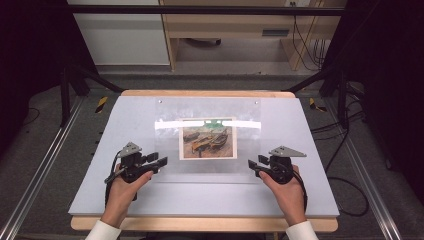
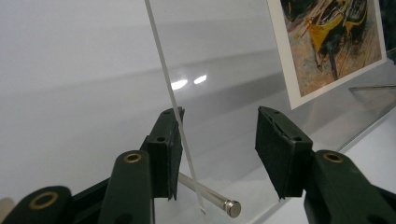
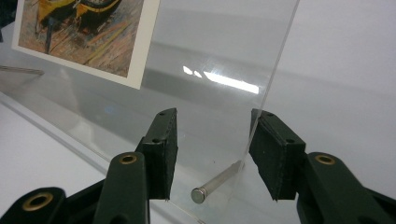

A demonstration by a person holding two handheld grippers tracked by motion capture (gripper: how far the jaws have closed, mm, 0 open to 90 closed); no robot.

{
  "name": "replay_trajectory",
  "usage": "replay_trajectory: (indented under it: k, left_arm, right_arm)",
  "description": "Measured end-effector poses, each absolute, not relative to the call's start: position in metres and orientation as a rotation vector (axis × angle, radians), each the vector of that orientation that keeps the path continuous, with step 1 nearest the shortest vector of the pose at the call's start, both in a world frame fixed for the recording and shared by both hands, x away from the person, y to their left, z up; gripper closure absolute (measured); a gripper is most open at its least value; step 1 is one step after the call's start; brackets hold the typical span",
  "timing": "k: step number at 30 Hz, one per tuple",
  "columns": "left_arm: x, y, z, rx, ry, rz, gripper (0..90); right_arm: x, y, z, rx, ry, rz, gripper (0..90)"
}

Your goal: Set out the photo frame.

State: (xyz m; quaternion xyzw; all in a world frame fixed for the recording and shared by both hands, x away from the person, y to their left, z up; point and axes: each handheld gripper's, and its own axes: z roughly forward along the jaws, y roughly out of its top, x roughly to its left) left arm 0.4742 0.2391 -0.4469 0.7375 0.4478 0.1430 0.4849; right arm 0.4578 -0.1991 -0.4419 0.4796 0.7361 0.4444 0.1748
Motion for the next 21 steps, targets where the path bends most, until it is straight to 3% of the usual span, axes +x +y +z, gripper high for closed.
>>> replay_trajectory:
  k: [21]
  left_arm:
    - [0.4647, 0.2395, -0.4463, 1.807, 1.096, 0.365, 55.6]
  right_arm:
    - [0.4479, -0.2008, -0.4428, 1.329, 2.108, 1.221, 58.8]
